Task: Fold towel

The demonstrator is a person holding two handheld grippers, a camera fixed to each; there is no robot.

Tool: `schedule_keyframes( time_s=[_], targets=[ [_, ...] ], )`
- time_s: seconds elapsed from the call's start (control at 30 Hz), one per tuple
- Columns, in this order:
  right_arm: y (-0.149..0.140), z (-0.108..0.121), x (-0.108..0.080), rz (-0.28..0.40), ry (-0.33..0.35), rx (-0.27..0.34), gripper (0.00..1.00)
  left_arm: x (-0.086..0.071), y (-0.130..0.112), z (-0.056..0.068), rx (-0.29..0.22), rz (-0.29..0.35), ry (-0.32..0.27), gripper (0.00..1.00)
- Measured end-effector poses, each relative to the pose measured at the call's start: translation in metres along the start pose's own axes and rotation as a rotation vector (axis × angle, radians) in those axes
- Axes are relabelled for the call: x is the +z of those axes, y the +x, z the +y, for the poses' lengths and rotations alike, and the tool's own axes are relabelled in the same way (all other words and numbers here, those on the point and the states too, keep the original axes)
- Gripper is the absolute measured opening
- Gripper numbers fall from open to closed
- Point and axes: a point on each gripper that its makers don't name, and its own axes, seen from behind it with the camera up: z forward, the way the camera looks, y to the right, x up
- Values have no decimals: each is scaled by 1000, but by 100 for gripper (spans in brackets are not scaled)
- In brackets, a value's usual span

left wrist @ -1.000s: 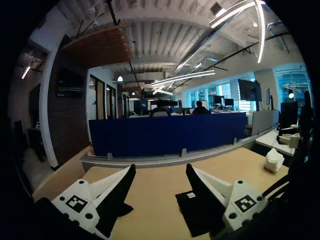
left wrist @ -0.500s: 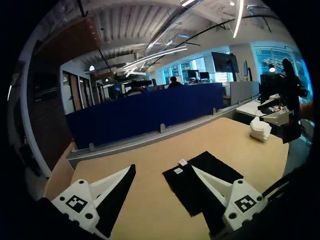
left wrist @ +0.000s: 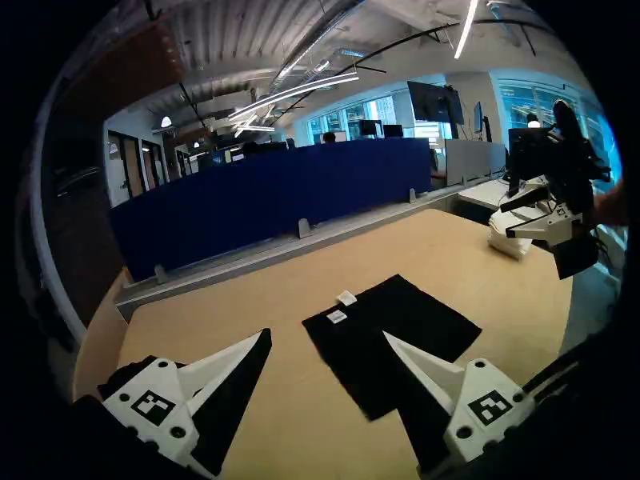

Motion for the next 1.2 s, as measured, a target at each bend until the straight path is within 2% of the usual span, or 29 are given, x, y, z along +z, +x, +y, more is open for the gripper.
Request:
schedule_keyframes(
  time_s=[0.43, 0.67, 0.93, 1.2],
  targets=[
    [-78, -27, 37, -138, 86, 14, 100, 35, -77, 31, 9, -133, -75, 92],
    [-118, -36, 51, -208, 112, 17, 100, 48, -116, 42, 9, -200, -111, 92],
    [-148, -43, 61, -249, 138, 11, 100, 58, -147, 58, 2, -248, -157, 92],
    [-172, -51, 70, -283, 157, 16, 100, 68, -171, 69, 2, -288, -187, 91]
  ],
)
